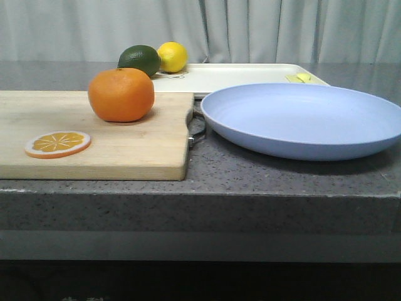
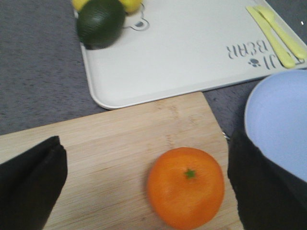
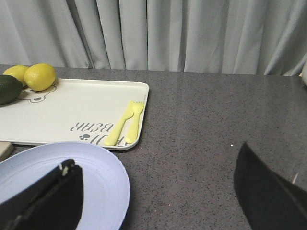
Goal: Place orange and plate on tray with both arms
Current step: 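Lower the left gripper over the orange and close on it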
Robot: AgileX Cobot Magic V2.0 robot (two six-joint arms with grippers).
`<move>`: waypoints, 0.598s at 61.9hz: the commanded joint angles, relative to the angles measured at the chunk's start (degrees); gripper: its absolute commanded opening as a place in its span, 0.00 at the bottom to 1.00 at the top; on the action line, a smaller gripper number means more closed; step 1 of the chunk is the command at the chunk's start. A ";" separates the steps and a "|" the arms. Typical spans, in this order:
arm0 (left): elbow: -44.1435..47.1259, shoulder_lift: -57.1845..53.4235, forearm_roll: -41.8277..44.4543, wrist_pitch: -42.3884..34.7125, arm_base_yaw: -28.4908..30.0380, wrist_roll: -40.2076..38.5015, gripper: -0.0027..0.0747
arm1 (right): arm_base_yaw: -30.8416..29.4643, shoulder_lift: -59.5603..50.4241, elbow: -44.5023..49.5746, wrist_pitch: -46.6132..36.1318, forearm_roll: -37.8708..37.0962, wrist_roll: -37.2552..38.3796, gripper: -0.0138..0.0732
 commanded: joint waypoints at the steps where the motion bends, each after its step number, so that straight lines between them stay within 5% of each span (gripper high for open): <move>1: -8.35 4.62 -0.37 1.82 -2.96 -0.08 0.89 | -0.25 0.45 -2.15 -4.86 0.12 -0.53 0.90; 19: -23.69 20.52 -0.37 24.74 -5.49 -0.08 0.89 | -0.25 0.45 -2.15 -4.86 0.12 -0.53 0.90; 37: -25.29 23.22 -0.56 32.17 -5.49 -0.08 0.89 | -0.25 0.45 -2.15 -4.86 0.12 -0.53 0.90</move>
